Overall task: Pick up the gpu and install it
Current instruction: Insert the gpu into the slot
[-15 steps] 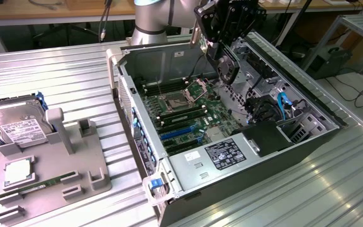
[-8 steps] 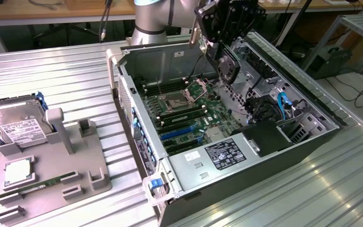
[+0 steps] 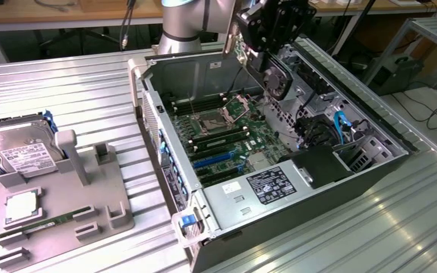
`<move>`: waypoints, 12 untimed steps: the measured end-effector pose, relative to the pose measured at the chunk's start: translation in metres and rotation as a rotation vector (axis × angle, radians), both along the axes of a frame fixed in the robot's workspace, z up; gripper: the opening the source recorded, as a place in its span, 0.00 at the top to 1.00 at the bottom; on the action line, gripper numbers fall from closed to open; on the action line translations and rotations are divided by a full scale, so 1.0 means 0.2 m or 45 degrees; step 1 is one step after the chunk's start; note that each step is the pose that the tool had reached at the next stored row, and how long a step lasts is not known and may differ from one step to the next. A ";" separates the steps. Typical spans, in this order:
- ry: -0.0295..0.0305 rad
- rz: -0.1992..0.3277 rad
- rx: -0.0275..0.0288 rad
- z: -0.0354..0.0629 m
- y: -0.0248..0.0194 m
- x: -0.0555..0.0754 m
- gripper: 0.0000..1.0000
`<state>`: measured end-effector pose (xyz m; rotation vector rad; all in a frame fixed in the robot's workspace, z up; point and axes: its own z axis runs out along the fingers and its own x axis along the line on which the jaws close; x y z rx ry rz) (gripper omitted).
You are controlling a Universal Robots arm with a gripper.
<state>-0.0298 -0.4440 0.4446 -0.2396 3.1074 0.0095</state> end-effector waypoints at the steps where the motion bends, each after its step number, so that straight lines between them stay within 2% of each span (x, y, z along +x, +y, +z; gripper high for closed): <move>1: 0.0001 0.035 0.0000 0.000 0.000 0.00 0.73; 2: 0.0000 0.087 0.0000 0.000 0.000 0.00 0.73; 6: -0.0001 0.186 0.0001 0.000 0.000 0.00 0.73; 8: 0.0000 0.270 0.0000 0.000 0.000 0.00 0.73; 12: 0.0000 0.392 0.0000 0.000 0.000 0.00 0.73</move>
